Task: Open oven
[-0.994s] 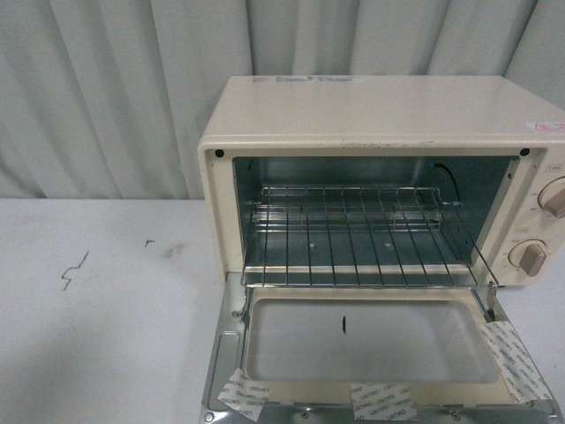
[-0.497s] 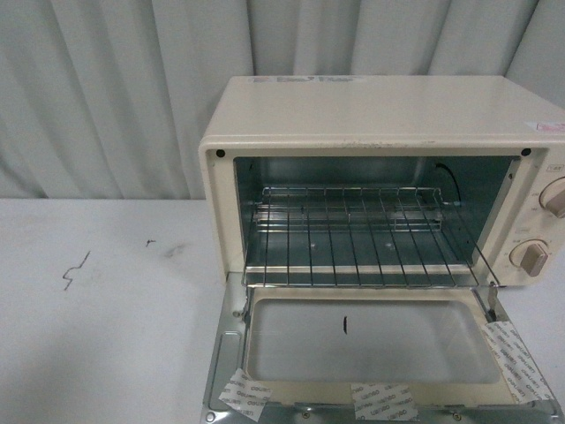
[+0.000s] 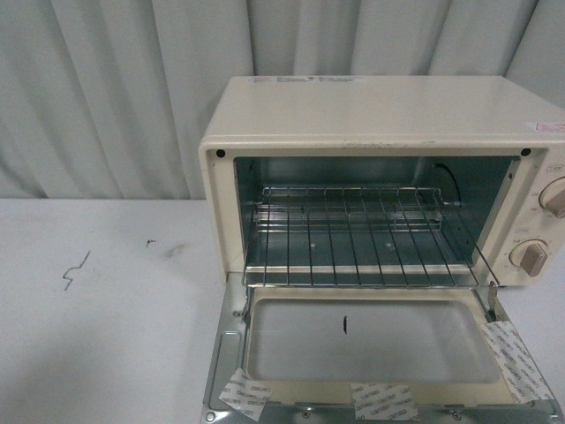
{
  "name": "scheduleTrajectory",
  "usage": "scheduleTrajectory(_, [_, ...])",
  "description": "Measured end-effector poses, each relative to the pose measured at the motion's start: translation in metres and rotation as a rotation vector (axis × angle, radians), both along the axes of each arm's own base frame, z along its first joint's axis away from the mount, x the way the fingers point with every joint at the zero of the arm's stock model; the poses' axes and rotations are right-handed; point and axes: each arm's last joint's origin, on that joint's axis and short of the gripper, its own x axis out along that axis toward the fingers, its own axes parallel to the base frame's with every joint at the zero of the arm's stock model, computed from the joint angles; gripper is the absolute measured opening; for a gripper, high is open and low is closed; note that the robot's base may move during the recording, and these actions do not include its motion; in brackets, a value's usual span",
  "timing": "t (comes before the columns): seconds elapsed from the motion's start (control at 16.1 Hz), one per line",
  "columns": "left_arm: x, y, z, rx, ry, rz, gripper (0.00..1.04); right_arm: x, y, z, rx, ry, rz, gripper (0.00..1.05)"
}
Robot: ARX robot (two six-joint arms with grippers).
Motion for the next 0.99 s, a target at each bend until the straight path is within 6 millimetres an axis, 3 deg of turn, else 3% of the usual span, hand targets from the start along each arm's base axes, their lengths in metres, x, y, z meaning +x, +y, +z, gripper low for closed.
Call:
scheduleTrajectory(0.31, [0.0000, 0.0000, 0.0000, 0.000, 0.000, 0.000, 0.58, 0.0000, 0.0000, 0.0000, 0.000, 0.000, 0.000, 0.98])
scheduleTrajectory(0.43, [0.0000, 0.0000, 0.0000, 0.000, 0.000, 0.000, 0.74, 0.0000, 0.0000, 0.0000, 0.000, 0.000, 0.000, 0.98])
scheduleTrajectory(0.56, [0.0000, 0.0000, 0.0000, 0.001, 0.000, 0.000, 0.97, 0.0000, 0.0000, 0.0000, 0.000, 0.000, 0.000, 0.98])
scheduleTrajectory(0.99, [0.0000, 0.0000, 0.0000, 0.001, 0.000, 0.001, 0.98, 0.0000, 0.0000, 0.0000, 0.000, 0.000, 0.000, 0.98])
